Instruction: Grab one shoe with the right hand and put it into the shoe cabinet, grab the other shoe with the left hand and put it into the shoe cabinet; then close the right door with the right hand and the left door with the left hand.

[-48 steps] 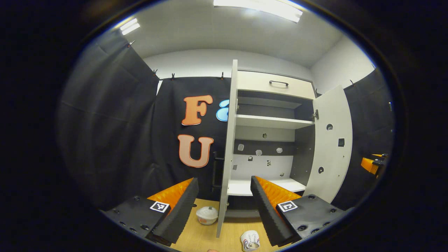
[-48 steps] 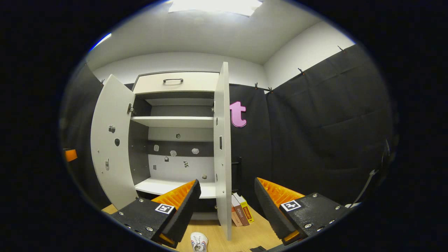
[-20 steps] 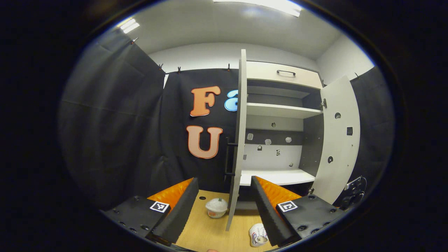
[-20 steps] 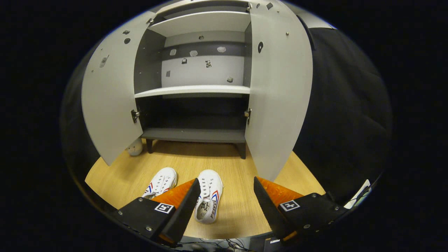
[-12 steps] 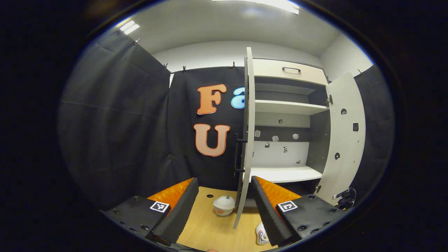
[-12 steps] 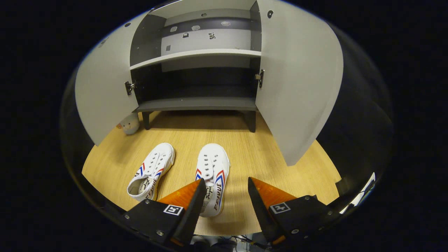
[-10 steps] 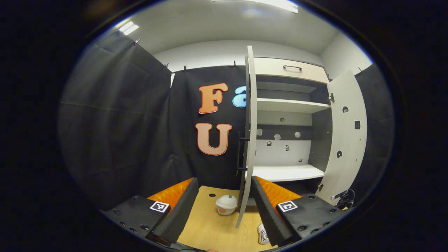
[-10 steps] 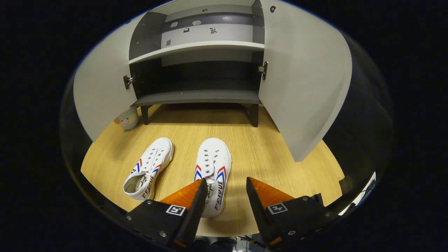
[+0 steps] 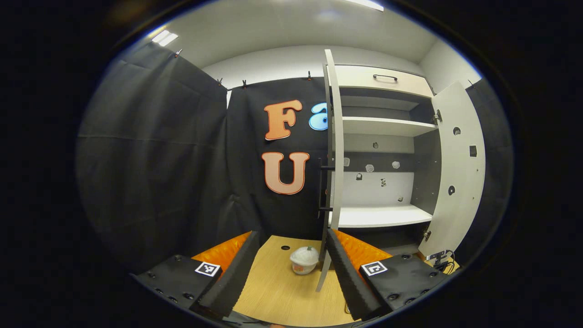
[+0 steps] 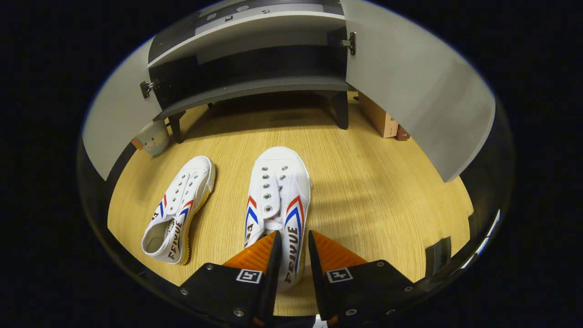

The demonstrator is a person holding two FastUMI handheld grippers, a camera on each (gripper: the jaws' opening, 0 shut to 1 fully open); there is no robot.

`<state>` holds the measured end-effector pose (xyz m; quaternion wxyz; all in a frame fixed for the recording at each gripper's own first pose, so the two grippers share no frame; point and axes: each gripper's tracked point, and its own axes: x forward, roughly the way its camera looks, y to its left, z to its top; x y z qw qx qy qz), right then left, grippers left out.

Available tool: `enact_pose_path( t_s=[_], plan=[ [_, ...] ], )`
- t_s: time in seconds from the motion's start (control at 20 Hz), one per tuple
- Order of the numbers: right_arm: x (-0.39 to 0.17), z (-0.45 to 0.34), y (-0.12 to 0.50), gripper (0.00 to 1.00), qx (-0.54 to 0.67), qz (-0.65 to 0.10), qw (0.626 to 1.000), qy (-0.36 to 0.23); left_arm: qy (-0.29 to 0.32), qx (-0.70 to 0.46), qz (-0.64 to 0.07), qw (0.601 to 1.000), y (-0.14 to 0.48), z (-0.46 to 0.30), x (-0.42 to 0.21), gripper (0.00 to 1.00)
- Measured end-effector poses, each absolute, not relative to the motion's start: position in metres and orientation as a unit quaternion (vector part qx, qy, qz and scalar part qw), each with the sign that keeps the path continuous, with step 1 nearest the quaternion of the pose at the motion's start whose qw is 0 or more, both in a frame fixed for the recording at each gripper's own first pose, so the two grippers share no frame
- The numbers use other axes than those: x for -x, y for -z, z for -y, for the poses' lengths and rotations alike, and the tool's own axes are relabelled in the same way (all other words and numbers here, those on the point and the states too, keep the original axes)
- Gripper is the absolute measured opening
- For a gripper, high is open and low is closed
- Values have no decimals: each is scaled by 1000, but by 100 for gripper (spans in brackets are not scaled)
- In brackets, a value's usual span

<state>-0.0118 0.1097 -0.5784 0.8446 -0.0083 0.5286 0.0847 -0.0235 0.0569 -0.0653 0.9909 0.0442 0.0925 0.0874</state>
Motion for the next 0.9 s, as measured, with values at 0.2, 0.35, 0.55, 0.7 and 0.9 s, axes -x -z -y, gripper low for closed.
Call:
enact_pose_path(
  t_s=[0.2,0.35,0.55,0.7,0.9],
  plan=[
    [9,-108,589,25,4,-540,839,-65,-94,-47,-102,989,72,-61,24,96],
    [5,-103,592,7,7,-534,844,-54,-96,-50,-105,989,75,-62,24,96],
    [-4,-96,563,0,30,-512,857,-52,-91,-49,-101,990,72,-58,21,97],
    [-9,-101,540,0,24,-495,867,-56,-83,-46,-94,991,69,-54,19,96],
    [-23,-111,488,0,0,-465,884,-50,-79,-54,-88,992,66,-54,16,96]
  ],
)
